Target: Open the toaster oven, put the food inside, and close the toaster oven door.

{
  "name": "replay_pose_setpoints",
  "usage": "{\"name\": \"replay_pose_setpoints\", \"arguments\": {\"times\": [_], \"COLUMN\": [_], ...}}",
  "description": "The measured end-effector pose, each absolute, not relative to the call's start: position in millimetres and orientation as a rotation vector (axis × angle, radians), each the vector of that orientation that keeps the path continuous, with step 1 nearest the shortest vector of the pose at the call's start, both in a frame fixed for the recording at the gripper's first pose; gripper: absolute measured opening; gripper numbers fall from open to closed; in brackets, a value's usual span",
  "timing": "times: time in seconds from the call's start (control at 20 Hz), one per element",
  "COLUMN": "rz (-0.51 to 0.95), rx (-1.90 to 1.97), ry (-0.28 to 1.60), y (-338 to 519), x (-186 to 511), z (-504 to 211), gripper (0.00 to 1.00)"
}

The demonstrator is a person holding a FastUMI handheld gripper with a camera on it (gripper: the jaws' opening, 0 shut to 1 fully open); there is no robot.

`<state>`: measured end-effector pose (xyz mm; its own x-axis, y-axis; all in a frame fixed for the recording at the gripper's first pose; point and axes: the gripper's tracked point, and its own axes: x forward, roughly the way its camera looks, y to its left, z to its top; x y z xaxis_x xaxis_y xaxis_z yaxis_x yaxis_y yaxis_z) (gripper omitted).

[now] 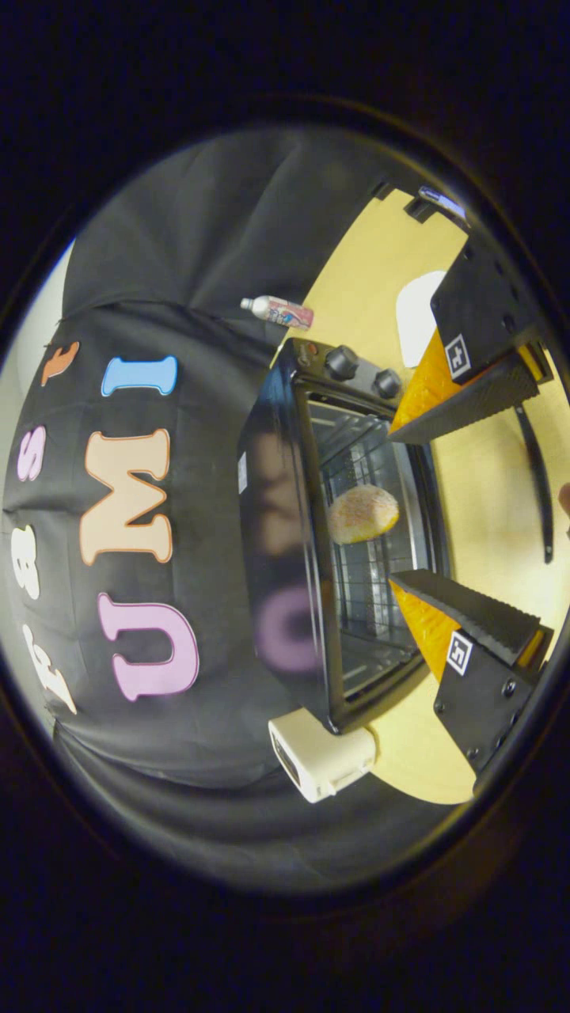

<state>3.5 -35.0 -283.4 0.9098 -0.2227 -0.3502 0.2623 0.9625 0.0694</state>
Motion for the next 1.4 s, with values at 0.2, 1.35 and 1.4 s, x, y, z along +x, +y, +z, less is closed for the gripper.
{"name": "replay_pose_setpoints", "arguments": {"times": [0.2, 1.35, 1.4], "rz": [-0.248, -0.164, -0.15], "rx": [0.095, 0.054, 0.073], "ry": [0.373, 0.547, 0.536], "y": [-29, -33, -30], "x": [-38, -101, -98], "z": [-303, -398, -396], "gripper": [0.99, 0.97, 0.95]}}
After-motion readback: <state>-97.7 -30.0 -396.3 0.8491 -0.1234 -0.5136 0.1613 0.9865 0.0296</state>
